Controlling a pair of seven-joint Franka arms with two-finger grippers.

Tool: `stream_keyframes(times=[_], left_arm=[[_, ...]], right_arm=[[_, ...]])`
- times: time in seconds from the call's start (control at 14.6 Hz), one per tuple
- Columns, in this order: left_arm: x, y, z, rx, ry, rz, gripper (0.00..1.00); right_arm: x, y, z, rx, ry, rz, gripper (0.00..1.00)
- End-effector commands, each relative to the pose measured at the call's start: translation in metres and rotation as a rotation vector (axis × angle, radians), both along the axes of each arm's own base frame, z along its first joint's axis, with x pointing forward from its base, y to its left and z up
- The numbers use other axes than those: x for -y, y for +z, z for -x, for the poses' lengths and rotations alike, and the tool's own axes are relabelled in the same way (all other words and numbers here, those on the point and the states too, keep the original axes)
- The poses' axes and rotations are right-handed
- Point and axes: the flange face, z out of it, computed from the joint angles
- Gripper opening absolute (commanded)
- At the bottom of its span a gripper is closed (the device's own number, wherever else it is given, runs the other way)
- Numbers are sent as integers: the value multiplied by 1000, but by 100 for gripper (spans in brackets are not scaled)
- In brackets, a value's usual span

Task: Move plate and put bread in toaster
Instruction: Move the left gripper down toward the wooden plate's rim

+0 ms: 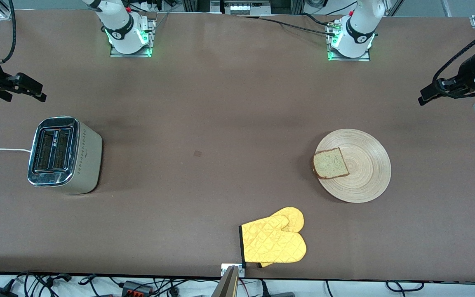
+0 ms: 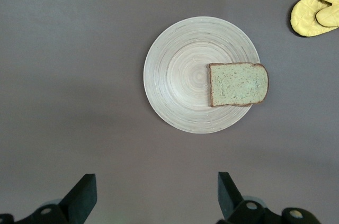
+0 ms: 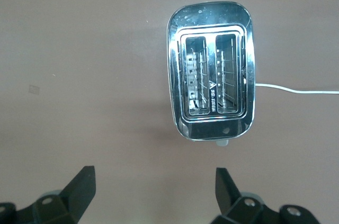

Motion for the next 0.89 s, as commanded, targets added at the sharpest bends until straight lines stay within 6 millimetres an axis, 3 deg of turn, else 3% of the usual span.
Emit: stream_keyframes(times=[0.0,0.48,0.62,0.75,0.82], left_arm=[[0,3,-1,-7,8,6,100],[-11,0,-11,-7,29,26,100],[-10,-30,-34,-69,25,23,100],[-22,-35,-41,-109,41,40,100],[-29,-61,-52,-152,58,47,100]], right_arm=[[-1,2,8,2,-20,9,100],[-1,7,8,17,-21,9,100],[-1,7,6,25,-19,10,100],[-1,9,4,22,-4,8,100],[-2,8,-1,19,-2,8,100]])
